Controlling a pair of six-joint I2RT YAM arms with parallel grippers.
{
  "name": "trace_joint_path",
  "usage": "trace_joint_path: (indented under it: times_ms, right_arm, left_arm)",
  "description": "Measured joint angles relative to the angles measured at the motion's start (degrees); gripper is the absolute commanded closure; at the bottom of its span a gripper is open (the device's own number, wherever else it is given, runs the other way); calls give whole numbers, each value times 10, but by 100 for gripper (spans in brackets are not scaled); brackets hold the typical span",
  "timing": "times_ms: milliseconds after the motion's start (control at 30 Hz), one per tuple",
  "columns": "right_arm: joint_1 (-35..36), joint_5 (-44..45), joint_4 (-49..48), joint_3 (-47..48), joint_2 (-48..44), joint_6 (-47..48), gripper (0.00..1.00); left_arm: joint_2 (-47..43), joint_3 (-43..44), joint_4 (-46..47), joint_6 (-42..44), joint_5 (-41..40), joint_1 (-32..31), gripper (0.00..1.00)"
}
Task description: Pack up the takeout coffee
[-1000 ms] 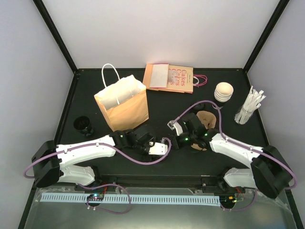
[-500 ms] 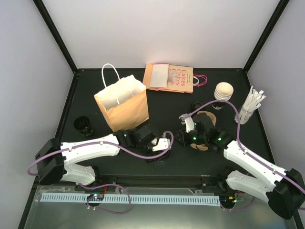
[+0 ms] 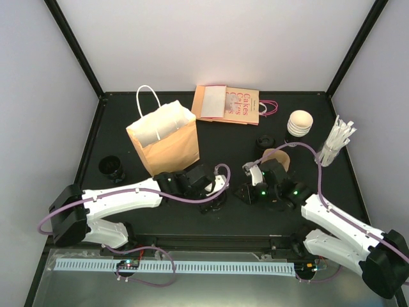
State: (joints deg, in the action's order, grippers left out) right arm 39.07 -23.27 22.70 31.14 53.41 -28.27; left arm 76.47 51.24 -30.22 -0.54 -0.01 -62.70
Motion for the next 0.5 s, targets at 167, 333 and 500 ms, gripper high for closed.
trace_joint_path:
  times_ms: [167,333,500]
  right_arm:
    - [0,-41,-16,-39,-10,-21,78]
    - [0,-62,-26,-49,-20,-32,78]
    - [0,-76,-45,-56,-23,-39,78]
  left_arm:
    - [-4,4,1,-47,-27,0,43]
    - [-4,10,1,-80,-49,0,43]
    - [-4,12,2,-98,-62,0,43]
